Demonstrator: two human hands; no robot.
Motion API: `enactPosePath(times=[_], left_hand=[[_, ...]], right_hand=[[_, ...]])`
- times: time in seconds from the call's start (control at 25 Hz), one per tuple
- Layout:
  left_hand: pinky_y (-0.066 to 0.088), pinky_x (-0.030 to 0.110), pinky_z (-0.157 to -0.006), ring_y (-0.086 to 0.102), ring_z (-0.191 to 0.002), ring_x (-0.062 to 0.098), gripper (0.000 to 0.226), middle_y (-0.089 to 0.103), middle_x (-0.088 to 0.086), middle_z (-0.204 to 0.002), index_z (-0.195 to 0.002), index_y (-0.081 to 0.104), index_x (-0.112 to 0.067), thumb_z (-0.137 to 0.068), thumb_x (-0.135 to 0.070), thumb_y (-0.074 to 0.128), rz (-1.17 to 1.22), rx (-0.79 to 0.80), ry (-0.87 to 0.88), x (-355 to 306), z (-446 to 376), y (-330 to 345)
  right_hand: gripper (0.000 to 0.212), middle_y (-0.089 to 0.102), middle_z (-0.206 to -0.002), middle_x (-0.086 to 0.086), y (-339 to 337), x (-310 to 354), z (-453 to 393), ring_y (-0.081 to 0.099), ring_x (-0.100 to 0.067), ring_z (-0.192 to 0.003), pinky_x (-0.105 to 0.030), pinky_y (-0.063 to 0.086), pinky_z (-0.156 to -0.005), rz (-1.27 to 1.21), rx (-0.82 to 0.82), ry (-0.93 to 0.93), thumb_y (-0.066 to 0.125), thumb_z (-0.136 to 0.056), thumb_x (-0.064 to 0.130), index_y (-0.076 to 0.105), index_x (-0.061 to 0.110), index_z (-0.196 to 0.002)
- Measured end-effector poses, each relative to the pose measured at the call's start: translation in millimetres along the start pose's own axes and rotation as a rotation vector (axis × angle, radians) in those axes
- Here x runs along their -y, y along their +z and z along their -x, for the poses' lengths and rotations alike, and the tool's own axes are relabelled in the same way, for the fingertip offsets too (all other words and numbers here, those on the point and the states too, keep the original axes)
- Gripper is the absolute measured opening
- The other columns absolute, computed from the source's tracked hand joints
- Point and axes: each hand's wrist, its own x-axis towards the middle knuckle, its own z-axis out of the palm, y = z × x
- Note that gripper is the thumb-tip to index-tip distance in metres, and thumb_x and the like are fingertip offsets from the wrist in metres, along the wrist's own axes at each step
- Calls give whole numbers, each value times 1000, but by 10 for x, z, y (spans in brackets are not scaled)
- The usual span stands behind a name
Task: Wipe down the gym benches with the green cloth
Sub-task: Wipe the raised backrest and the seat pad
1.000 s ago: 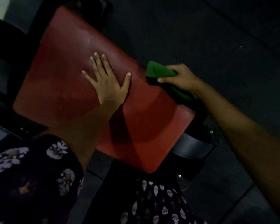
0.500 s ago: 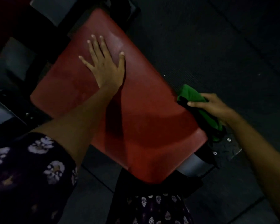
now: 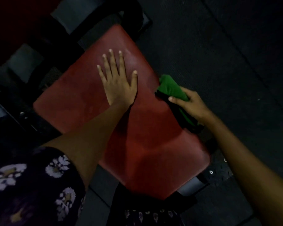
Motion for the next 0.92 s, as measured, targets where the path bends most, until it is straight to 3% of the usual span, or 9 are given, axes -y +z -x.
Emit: enactPosePath(times=[0.16, 0.32, 0.6, 0.92], left_hand=[[-5, 46, -116, 3, -146, 28, 59, 7, 11, -158, -151, 10, -15, -98, -39, 17, 50, -22, -5, -26, -51, 2], [-5, 46, -115, 6, -146, 29, 58, 11, 13, -158, -150, 13, -13, -98, -36, 18, 87, -43, -13, 19, -72, 30], [-1, 47, -115, 15, -144, 31, 58, 20, 15, -155, -148, 22, -10, -97, -37, 22, 129, -60, -3, 16, -80, 39], [-2, 45, -115, 15, -143, 30, 58, 22, 16, -154, -148, 21, -10, -96, -37, 24, 135, -57, -8, 12, -90, 87]], right_hand=[[42, 62, -111, 4, 163, 461, -485, 59, 7, -87, -9, 47, -80, -69, -54, -46, 63, -89, 12, 54, 15, -130], [37, 65, -109, 5, 363, 1002, -1036, 63, -4, -98, -19, 51, -87, -171, 33, -78, 62, -90, 14, 57, 16, -126], [20, 72, -91, 4, 108, 710, -701, 69, -9, -81, -28, 51, -76, -301, 67, 163, 62, -87, 9, 65, 18, -105], [35, 66, -99, 3, 593, 1702, -1826, 65, -4, -87, -19, 51, -82, -110, 109, -98, 65, -86, 8, 60, 8, -120]])
